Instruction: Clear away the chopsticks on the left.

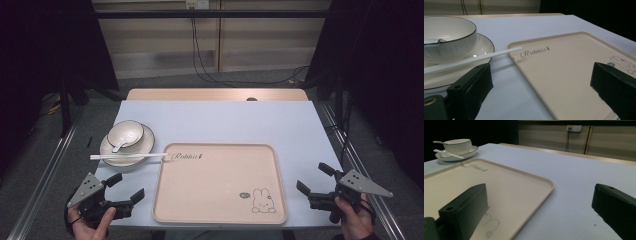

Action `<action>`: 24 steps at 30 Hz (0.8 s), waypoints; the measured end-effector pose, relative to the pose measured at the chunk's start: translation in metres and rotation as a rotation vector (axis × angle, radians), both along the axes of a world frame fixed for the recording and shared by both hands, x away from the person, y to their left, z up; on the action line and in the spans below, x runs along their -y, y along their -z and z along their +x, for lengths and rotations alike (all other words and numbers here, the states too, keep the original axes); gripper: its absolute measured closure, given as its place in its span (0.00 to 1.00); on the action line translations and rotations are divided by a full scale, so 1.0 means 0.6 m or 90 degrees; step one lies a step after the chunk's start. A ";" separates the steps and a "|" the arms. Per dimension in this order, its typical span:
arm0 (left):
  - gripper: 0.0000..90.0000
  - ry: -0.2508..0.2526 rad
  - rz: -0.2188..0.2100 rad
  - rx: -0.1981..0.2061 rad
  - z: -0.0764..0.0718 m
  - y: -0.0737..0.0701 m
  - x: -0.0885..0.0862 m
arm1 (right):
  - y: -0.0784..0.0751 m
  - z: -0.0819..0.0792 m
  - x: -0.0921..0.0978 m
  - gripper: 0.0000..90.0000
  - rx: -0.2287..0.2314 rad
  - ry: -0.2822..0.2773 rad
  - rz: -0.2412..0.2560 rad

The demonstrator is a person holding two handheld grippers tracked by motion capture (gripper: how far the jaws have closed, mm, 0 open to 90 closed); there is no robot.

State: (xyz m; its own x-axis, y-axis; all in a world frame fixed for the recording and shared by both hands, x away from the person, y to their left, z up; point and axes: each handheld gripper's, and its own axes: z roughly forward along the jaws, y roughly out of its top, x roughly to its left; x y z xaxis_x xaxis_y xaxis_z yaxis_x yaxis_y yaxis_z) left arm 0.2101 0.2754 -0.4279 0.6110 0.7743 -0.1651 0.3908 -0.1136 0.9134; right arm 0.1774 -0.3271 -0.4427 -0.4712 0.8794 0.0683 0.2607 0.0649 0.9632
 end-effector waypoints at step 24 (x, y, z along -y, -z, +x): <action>0.10 0.094 0.106 -0.033 0.063 -0.039 -0.071 | -0.001 -0.001 -0.003 0.00 0.007 -0.007 -0.002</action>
State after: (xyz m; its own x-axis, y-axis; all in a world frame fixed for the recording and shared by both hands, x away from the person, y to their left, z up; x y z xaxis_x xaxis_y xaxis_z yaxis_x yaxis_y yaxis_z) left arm 0.2479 0.3177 -0.4048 0.7133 0.6966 -0.0775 0.4055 -0.3199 0.8563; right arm 0.1769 -0.3253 -0.4418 -0.4816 0.8744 0.0599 0.2495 0.0713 0.9657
